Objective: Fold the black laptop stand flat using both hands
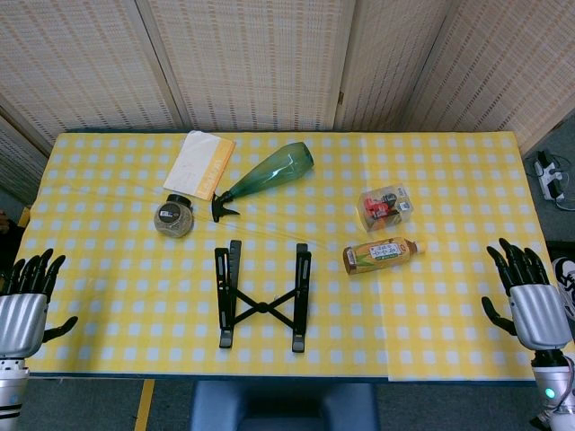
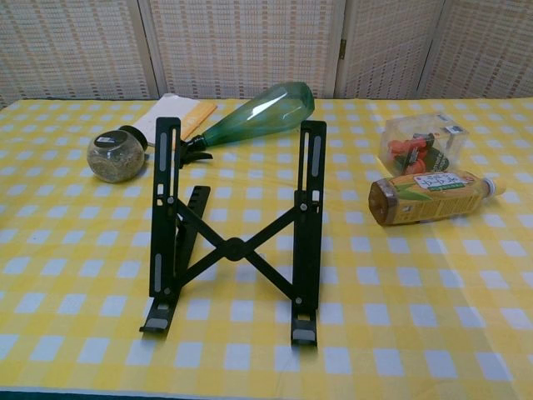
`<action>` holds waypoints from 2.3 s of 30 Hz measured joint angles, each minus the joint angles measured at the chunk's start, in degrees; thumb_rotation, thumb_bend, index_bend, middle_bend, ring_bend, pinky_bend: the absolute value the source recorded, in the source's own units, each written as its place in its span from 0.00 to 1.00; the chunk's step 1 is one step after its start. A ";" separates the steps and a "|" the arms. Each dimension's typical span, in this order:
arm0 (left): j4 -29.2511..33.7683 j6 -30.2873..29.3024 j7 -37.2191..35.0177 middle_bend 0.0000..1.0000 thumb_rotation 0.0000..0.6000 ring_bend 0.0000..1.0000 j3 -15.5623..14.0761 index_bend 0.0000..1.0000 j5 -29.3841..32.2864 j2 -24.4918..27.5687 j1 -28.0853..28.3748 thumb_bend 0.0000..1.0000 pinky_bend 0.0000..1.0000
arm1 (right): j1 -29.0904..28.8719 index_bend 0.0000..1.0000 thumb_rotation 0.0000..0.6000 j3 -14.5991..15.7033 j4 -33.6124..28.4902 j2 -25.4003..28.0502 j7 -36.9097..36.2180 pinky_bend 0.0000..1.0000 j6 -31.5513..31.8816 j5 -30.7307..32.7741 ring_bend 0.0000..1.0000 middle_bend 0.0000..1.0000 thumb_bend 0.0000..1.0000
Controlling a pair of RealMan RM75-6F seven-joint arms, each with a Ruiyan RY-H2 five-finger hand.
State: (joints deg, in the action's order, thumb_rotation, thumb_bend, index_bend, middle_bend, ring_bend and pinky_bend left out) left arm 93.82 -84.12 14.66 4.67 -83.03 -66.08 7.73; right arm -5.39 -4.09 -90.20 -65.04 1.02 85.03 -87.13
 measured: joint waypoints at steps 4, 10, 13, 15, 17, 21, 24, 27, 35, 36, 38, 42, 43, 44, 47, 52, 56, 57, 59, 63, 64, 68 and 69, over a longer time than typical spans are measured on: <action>0.22 0.52 -0.05 0.00 1.00 0.01 0.06 0.08 0.34 -0.02 0.35 0.15 0.00 | -0.02 0.00 1.00 0.09 0.11 -0.05 0.04 0.00 -0.12 0.01 0.00 0.00 0.40; 0.49 1.22 -0.72 0.00 1.00 0.01 -0.10 0.09 0.45 0.21 0.65 0.15 0.00 | 0.22 0.00 1.00 0.25 0.08 0.08 -0.59 0.00 0.62 -0.56 0.00 0.00 0.40; 0.69 1.69 -1.54 0.01 1.00 0.01 -0.15 0.09 0.41 0.35 0.89 0.15 0.00 | 0.38 0.00 1.00 0.24 0.02 0.33 -0.99 0.00 1.20 -0.96 0.00 0.00 0.40; 0.87 2.19 -2.43 0.01 1.00 0.01 -0.22 0.09 0.20 0.50 1.16 0.15 0.00 | 0.40 0.00 1.00 0.22 -0.11 0.62 -1.22 0.00 1.44 -1.26 0.00 0.00 0.40; 1.10 3.17 -3.71 0.01 1.00 0.01 -0.28 0.09 -0.33 0.80 1.81 0.15 0.00 | 0.35 0.00 1.00 0.13 -0.27 0.91 -1.28 0.00 1.64 -1.53 0.00 0.00 0.40; 1.38 5.74 -6.04 0.03 1.00 0.02 -0.04 0.10 -1.26 1.46 3.86 0.15 0.00 | 0.17 0.00 1.00 -0.15 -0.85 1.55 -1.14 0.00 2.25 -2.25 0.00 0.00 0.40; 1.41 8.40 -7.91 0.05 1.00 0.04 0.52 0.10 -1.47 1.88 5.93 0.15 0.00 | 0.02 0.00 1.00 -0.23 -1.44 2.15 -0.99 0.00 2.45 -2.74 0.00 0.00 0.40; 1.35 11.70 -10.78 0.05 1.00 0.04 1.11 0.10 -1.41 2.16 8.21 0.15 0.00 | -0.23 0.00 1.00 -0.20 -1.94 2.53 -0.87 0.00 2.33 -3.19 0.00 0.00 0.40; -0.41 22.26 -27.48 0.06 1.00 0.04 1.85 0.07 -1.97 2.07 14.93 0.15 0.00 | -1.04 0.00 1.00 0.33 -2.75 2.52 -0.66 0.00 1.49 -4.59 0.00 0.00 0.40; -0.78 23.63 -30.09 0.06 1.00 0.04 1.85 0.07 -2.15 1.99 15.82 0.15 0.00 | -1.14 0.00 1.00 0.37 -2.83 2.47 -0.58 0.00 1.42 -4.70 0.00 0.00 0.40; -1.85 26.87 -36.43 0.06 1.00 0.04 1.82 0.05 -2.65 1.67 18.00 0.15 0.00 | -1.23 0.00 1.00 0.45 -2.90 2.39 -0.51 0.00 1.33 -4.85 0.00 0.00 0.40; -4.60 32.14 -47.98 0.06 1.00 0.04 1.55 0.04 -3.94 0.44 22.09 0.15 0.00 | -1.54 0.00 1.00 0.63 -2.95 2.10 -0.57 0.00 0.76 -4.98 0.00 0.00 0.40; -5.64 33.46 -51.22 0.06 1.00 0.05 1.40 0.04 -4.40 -0.16 23.30 0.15 0.00 | -1.68 0.00 1.00 0.70 -2.96 2.03 -0.71 0.00 0.47 -5.03 0.00 0.00 0.40; -6.44 34.35 -53.52 0.06 1.00 0.05 1.27 0.05 -4.73 -0.69 24.17 0.15 0.00 | -1.84 0.00 1.00 0.79 -2.98 1.97 -0.94 0.00 0.12 -5.09 0.00 0.00 0.40; -8.81 36.57 -60.50 0.10 1.00 0.09 0.85 0.10 -5.76 -2.71 26.73 0.15 0.00 | -2.73 0.00 1.00 1.16 -3.10 1.77 -2.03 0.00 -1.49 -5.56 0.00 0.00 0.40; -11.53 38.43 -72.08 0.23 1.00 0.20 -0.09 0.20 -7.84 -5.78 30.20 0.15 0.02 | -5.06 0.00 1.00 1.86 -3.40 1.30 -5.55 0.00 -4.94 -6.88 0.00 0.00 0.40; -13.33 38.41 -81.14 0.32 1.00 0.28 -1.18 0.27 -10.22 -7.87 32.63 0.15 0.09 | -7.69 0.00 1.00 2.43 -3.57 0.97 -10.95 0.00 -8.27 -8.39 0.00 0.00 0.40; -13.72 38.22 -83.14 0.33 1.00 0.30 -1.51 0.29 -10.88 -8.29 33.17 0.15 0.09 | -8.84 0.00 1.00 2.59 -3.54 0.77 -12.96 0.00 -9.52 -9.03 0.00 0.00 0.40; -14.56 37.46 -87.56 0.36 1.00 0.32 -2.42 0.32 -12.54 -9.15 34.37 0.15 0.10 | -10.79 0.00 1.00 2.77 -3.43 0.30 -16.01 0.00 -11.43 -10.00 0.00 0.00 0.40; -16.11 35.22 -95.11 0.41 1.00 0.36 -4.43 0.39 -15.52 -10.33 36.30 0.15 0.10 | -15.13 0.00 1.00 2.99 -2.87 -1.38 -23.11 0.00 -15.17 -11.84 0.01 0.00 0.40; -16.78 34.28 -97.30 0.43 1.00 0.37 -5.15 0.40 -16.47 -10.69 36.83 0.15 0.10 | -15.96 0.00 1.00 3.03 -2.70 -1.77 -24.72 0.00 -15.82 -12.14 0.01 0.00 0.40; -19.73 30.01 -103.10 0.49 1.00 0.42 -7.62 0.47 -19.26 -11.85 38.10 0.15 0.11 | -19.35 0.00 1.00 3.37 -1.91 -3.34 -32.27 0.00 -18.32 -13.30 0.01 0.00 0.40; -20.40 28.92 -104.06 0.50 1.00 0.43 -8.16 0.48 -19.80 -12.06 38.28 0.15 0.12 | -20.31 0.00 1.00 3.55 -1.65 -3.78 -34.70 0.00 -18.91 -13.67 0.01 0.00 0.40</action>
State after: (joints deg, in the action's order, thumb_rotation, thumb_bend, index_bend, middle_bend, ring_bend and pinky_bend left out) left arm 73.43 -55.20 -89.40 -3.48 -102.83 -78.14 46.01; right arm -25.70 -0.54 -91.85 -68.81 -33.68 66.11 -100.80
